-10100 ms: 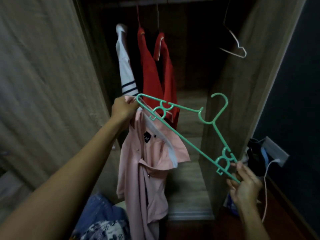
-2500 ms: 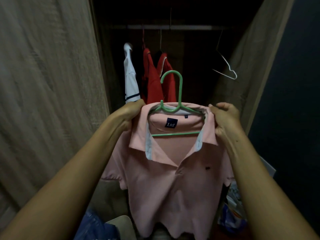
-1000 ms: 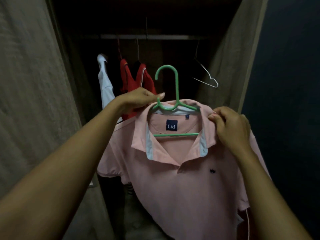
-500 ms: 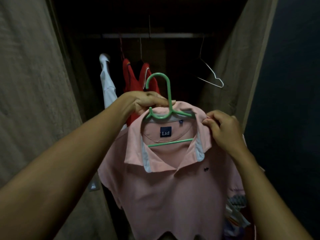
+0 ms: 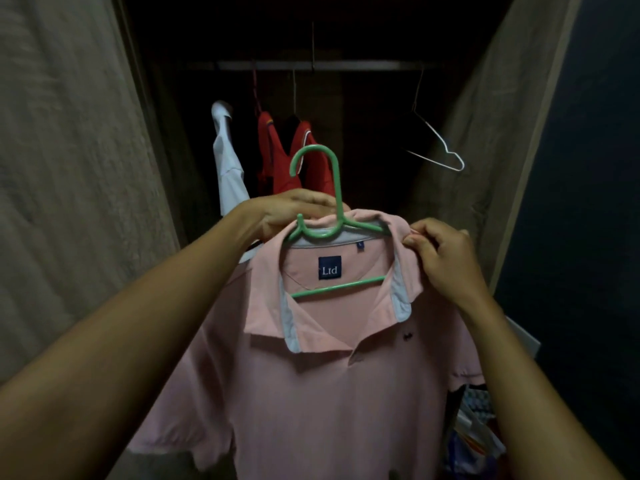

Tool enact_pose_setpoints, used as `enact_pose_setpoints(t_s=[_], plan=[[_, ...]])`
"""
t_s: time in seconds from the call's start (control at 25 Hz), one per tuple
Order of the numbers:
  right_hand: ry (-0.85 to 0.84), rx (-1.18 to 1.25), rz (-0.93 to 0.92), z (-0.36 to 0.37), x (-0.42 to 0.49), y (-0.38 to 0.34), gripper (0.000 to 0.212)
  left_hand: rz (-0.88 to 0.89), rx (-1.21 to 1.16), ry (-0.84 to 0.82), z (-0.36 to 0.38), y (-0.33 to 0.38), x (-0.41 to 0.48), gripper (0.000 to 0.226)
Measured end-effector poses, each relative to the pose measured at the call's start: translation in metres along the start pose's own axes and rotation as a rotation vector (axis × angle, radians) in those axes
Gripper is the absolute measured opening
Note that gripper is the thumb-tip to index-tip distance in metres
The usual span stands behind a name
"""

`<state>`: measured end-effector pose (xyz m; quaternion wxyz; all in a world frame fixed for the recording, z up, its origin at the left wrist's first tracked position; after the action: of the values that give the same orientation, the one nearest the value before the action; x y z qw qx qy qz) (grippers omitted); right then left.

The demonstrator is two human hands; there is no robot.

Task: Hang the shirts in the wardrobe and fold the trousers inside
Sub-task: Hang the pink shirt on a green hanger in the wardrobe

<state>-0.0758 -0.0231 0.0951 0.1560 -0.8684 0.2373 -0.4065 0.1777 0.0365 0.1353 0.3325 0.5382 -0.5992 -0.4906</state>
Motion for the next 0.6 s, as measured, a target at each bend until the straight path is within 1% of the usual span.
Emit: enact_pose_setpoints(t_s=[0.04, 0.08, 0.16, 0.2, 0.24, 0.32, 0.4, 0.44, 0.48, 0.52, 0.6], plan=[[0.002, 0.014, 0.004, 0.0, 0.0, 0.0, 0.01, 0.016, -0.002, -0.011, 0.01, 0.004, -0.006, 0.019], [0.005, 0.025, 0.008, 0.0, 0.0, 0.0, 0.01, 0.025, -0.061, -0.004, 0.015, 0.006, -0.012, 0.021], [0.021, 0.037, 0.025, -0.003, -0.001, 0.0, 0.01, 0.087, -0.168, 0.055, 0.019, 0.007, -0.032, 0.03], [0.031, 0.036, 0.045, -0.005, -0.002, 0.002, 0.01, 0.129, -0.177, 0.096, 0.017, 0.007, -0.044, 0.035], [0.042, 0.036, 0.067, -0.008, -0.004, 0.005, 0.01, 0.147, -0.118, 0.149, 0.011, 0.003, -0.054, 0.041], [0.069, 0.037, 0.1, -0.015, -0.009, 0.009, 0.01, 0.139, 0.174, 0.166, 0.01, -0.002, -0.075, 0.048], [0.097, 0.017, 0.124, -0.021, -0.014, 0.006, 0.01, 0.111, 0.499, 0.13, 0.019, -0.005, -0.085, 0.043], [0.109, -0.005, 0.134, -0.024, -0.017, 0.003, 0.011, 0.111, 0.632, 0.146, 0.022, -0.007, -0.084, 0.039], [0.115, -0.033, 0.145, -0.028, -0.02, -0.003, 0.012, 0.127, 0.731, 0.208, 0.024, -0.008, -0.08, 0.035], [0.111, -0.062, 0.161, -0.033, -0.025, -0.009, 0.011, 0.153, 0.784, 0.285, 0.027, -0.009, -0.075, 0.03], [0.039, -0.088, 0.203, -0.047, -0.037, -0.017, 0.012, 0.215, 0.747, 0.38, 0.034, -0.013, -0.062, 0.025]])
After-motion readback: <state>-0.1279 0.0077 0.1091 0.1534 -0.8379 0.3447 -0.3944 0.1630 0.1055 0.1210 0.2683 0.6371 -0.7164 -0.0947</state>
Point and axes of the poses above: each hand's wrist, its own x-axis towards the middle knuckle, its own z-axis out of the palm, y = z × x, the point moved 4 cm from there along x, towards the middle knuckle, and after that the axes turned 14 degrees about -y, right-handed, at the moved point
